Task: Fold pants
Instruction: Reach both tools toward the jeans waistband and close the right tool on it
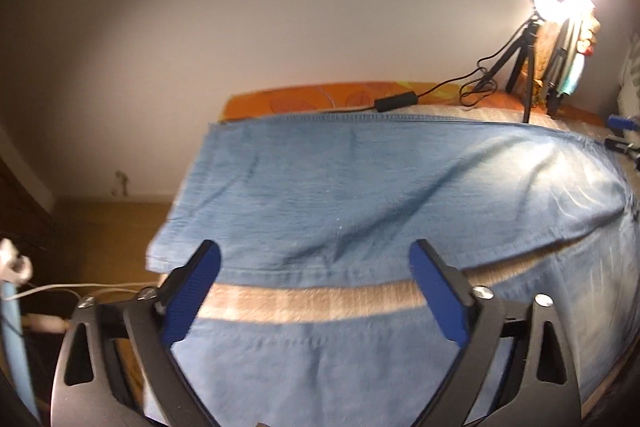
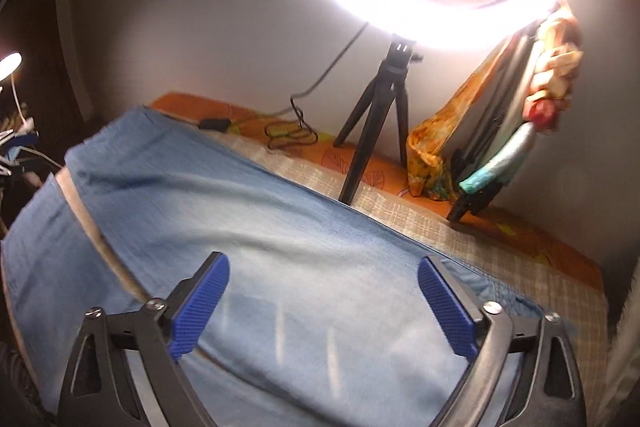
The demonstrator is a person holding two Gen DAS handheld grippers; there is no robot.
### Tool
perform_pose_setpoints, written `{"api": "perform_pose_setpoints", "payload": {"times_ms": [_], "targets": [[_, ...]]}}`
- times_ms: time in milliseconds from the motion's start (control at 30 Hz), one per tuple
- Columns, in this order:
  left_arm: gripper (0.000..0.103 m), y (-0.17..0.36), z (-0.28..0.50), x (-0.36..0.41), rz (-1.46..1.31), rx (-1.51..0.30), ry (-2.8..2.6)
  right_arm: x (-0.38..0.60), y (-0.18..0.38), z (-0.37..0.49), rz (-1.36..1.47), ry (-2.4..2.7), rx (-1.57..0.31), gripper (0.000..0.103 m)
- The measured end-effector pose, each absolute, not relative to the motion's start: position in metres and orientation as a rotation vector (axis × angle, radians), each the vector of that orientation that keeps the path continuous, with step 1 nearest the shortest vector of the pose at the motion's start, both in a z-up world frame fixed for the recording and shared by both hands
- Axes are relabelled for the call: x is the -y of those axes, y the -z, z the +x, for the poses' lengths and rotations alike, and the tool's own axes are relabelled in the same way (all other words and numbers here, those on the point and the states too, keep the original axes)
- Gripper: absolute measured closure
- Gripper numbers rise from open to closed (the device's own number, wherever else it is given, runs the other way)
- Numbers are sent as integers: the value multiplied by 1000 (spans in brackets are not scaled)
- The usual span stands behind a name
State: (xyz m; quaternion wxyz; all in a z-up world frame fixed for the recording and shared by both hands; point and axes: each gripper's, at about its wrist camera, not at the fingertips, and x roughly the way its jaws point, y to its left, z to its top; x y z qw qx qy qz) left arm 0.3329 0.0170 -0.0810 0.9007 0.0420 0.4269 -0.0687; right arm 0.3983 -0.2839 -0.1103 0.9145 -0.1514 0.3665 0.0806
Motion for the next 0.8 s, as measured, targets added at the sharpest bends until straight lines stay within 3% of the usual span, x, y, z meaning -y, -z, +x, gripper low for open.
{"api": "perform_pose_setpoints", "payload": {"times_ms": [33,100,533,800], "targets": [[24,86,342,-18,66,-898,151,287,118,413,-320,-178,-777,16],[28,95,359,-21,16,-916,172,290,131,436,-338,-193,-812,18],[30,148,429,3,66,-992,175,324,183,530,-358,-249,-885,19],[30,171,449,3,50,-1010,171,335,198,537,-323,-342,-950,18]]}}
